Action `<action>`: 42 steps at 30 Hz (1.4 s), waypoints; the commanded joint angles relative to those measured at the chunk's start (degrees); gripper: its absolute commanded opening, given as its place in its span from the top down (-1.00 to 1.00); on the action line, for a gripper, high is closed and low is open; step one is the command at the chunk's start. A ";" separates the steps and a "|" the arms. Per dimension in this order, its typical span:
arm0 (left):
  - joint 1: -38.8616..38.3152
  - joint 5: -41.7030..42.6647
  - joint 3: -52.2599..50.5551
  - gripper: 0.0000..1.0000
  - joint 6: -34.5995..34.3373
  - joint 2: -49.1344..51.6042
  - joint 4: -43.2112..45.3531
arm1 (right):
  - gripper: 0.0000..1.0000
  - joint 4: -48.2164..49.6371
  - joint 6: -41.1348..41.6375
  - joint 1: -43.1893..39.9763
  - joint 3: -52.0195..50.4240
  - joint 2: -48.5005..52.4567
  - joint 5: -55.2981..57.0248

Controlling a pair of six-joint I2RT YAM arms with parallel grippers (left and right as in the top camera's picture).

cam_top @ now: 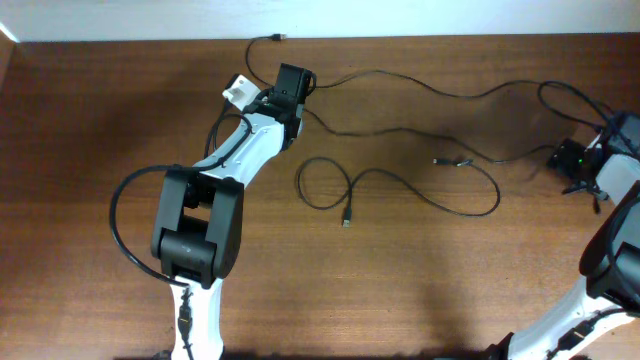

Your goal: Untangle cables

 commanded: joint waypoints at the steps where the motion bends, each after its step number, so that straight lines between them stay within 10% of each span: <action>1: 0.22 3.04 0.04 0.60 -0.11 1.27 -0.94 | -0.70 0.63 0.61 -1.60 -2.80 6.08 1.64; 16: 0.92 -2.75 0.04 0.31 -0.11 1.27 -10.49 | -0.60 10.56 -2.86 -2.27 -2.80 8.24 1.77; 30: 4.66 30.40 0.09 0.41 -0.09 1.09 -1.03 | -0.53 20.70 -7.17 -2.25 -2.80 8.50 3.74; 36: 8.68 33.79 0.07 0.52 -0.07 1.09 -0.33 | -0.97 22.53 -7.41 -2.25 -2.75 8.09 2.25; 42: 12.22 34.18 0.07 -0.64 1.36 1.09 -4.00 | -0.97 17.57 -9.11 -2.23 -2.75 -2.67 -1.36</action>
